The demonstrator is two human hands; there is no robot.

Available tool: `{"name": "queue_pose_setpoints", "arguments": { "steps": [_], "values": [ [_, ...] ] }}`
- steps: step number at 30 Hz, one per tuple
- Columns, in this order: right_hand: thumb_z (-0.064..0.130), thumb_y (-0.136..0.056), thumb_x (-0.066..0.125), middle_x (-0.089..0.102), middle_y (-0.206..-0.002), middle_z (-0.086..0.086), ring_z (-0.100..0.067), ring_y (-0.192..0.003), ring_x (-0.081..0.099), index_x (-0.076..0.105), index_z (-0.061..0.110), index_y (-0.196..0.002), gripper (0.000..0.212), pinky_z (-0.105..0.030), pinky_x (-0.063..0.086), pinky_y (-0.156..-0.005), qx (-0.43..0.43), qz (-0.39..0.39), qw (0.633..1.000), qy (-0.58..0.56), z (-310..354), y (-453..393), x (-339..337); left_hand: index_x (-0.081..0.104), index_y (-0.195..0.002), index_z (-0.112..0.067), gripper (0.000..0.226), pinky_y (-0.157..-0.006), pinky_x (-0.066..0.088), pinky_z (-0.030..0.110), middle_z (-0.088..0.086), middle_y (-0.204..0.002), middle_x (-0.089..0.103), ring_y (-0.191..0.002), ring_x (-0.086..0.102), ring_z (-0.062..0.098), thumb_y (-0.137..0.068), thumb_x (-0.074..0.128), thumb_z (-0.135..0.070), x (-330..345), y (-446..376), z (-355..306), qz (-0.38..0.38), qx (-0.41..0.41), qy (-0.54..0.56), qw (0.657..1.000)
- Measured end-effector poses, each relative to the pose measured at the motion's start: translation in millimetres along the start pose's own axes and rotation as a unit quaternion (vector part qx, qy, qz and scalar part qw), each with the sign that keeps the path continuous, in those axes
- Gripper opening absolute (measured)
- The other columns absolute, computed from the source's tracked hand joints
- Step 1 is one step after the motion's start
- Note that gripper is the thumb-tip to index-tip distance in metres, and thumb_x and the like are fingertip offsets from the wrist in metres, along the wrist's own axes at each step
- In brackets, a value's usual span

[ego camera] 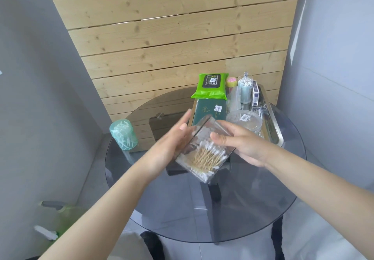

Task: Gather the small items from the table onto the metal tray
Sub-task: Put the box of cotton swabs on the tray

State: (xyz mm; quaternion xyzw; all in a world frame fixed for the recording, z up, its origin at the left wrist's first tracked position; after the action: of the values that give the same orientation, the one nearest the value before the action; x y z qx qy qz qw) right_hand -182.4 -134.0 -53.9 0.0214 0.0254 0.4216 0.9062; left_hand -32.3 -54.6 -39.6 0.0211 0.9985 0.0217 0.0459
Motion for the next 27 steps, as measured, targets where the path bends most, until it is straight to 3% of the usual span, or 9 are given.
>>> {"name": "queue_pose_setpoints", "arguments": {
  "steps": [3, 6, 10, 12, 14, 17, 22, 25, 27],
  "values": [
    [0.048, -0.06, 0.077, 0.045, -0.145, 0.003, -0.016, -0.136, 0.039, 0.038, 0.023, -0.141, 0.093, -0.041, 0.024, -0.116, -0.008, -0.047, 0.998, -0.042, 6.2, -2.4, -10.8, 0.044, -0.14, -0.03, 0.054, -0.1, 0.049, 0.049, 0.005, -0.119, 0.069, -0.115, 0.063, 0.025, -0.09, 0.051, -0.047, -18.7, -1.5, 6.4, -0.072, -0.105, 0.035, 0.991],
    [0.037, -0.067, 0.075, 0.055, -0.133, 0.002, -0.014, -0.125, 0.05, 0.041, 0.024, -0.136, 0.077, -0.031, 0.04, -0.103, -0.022, -0.063, 0.994, -0.085, 8.0, -2.7, -13.9, 0.057, -0.128, -0.017, 0.063, -0.086, 0.054, 0.053, 0.023, -0.122, 0.064, -0.112, 0.062, 0.041, -0.082, 0.05, -0.061, -6.6, 0.0, 13.6, -0.012, -0.221, 0.147, 0.964],
    [0.076, -0.052, 0.067, 0.05, -0.142, 0.002, -0.021, -0.132, 0.045, 0.05, 0.029, -0.131, 0.093, -0.056, 0.038, -0.106, 0.03, -0.057, 0.993, -0.099, 5.2, 1.8, -7.9, 0.054, -0.131, -0.014, 0.057, -0.074, 0.059, 0.042, 0.018, -0.118, 0.063, -0.099, 0.064, 0.034, -0.086, 0.052, -0.049, -1.3, -8.9, 11.3, -0.028, -0.203, 0.218, 0.954],
    [0.074, -0.063, 0.058, 0.059, -0.13, -0.002, -0.024, -0.121, 0.056, 0.058, 0.023, -0.121, 0.078, -0.054, 0.048, -0.094, 0.05, -0.073, 0.989, -0.12, 7.5, 4.0, -11.3, 0.057, -0.125, -0.012, 0.049, -0.07, 0.06, 0.037, 0.017, -0.11, 0.064, -0.092, 0.065, 0.031, -0.088, 0.053, -0.044, -0.1, -13.0, 6.3, -0.038, -0.19, 0.207, 0.959],
    [0.057, -0.08, 0.053, 0.065, -0.114, -0.007, -0.025, -0.103, 0.064, 0.062, 0.018, -0.108, 0.049, -0.045, 0.053, -0.079, 0.045, -0.087, 0.987, -0.13, 7.6, 6.4, -14.9, 0.062, -0.114, -0.014, 0.037, -0.064, 0.06, 0.031, 0.013, -0.099, 0.068, -0.085, 0.066, 0.027, -0.09, 0.053, -0.04, 0.9, -16.7, 3.5, -0.037, -0.177, 0.176, 0.968],
    [0.033, -0.092, 0.047, 0.065, -0.11, -0.008, -0.027, -0.098, 0.062, 0.064, 0.019, -0.103, 0.025, -0.051, 0.049, -0.083, 0.033, -0.12, 0.981, -0.146, 8.7, 9.6, -25.9, 0.066, -0.104, -0.02, 0.028, -0.057, 0.056, 0.024, 0.002, -0.086, 0.073, -0.074, 0.068, 0.019, -0.092, 0.05, -0.04, 6.6, -23.7, -3.6, -0.027, -0.146, 0.133, 0.98],
    [0.04, -0.083, 0.056, 0.066, -0.122, -0.005, -0.025, -0.114, 0.061, 0.062, 0.021, -0.117, 0.04, -0.052, 0.045, -0.1, 0.014, -0.119, 0.982, -0.149, 25.7, 14.9, -55.2, 0.064, -0.111, -0.019, 0.032, -0.061, 0.06, 0.03, 0.004, -0.102, 0.069, -0.09, 0.068, 0.022, -0.092, 0.051, -0.041, 23.8, -54.0, -28.1, -0.038, -0.104, 0.138, 0.984],
    [0.046, -0.083, 0.057, 0.066, -0.123, -0.001, -0.022, -0.117, 0.059, 0.06, 0.025, -0.12, 0.043, -0.054, 0.039, -0.105, 0.007, -0.182, 0.974, -0.138, 33.1, 14.4, -88.6, 0.059, -0.124, -0.018, 0.039, -0.079, 0.06, 0.038, 0.006, -0.112, 0.065, -0.106, 0.062, 0.026, -0.094, 0.049, -0.041, 44.4, -87.0, -46.8, -0.038, -0.075, 0.133, 0.987],
    [0.044, -0.087, 0.054, 0.07, -0.109, 0.001, -0.019, -0.104, 0.065, 0.063, 0.026, -0.111, 0.031, -0.05, 0.046, -0.1, 0.001, -0.239, 0.961, -0.142, 38.3, 14.3, -108.5, 0.056, -0.127, -0.017, 0.039, -0.092, 0.055, 0.041, 0.009, -0.124, 0.057, -0.115, 0.056, 0.029, -0.094, 0.051, -0.038, 56.8, -112.4, -53.5, -0.059, -0.073, 0.108, 0.99]
  ]
}}
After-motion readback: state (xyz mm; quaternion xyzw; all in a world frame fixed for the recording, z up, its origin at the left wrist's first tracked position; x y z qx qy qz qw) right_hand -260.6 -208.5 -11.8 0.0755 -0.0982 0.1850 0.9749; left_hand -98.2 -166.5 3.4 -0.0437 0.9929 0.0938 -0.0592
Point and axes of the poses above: each hand's wrist, its own y-axis away from the middle knuckle, its own x-axis out of the palm, z = x × y, the point moved 4 cm from there along -y, towards the middle knuckle
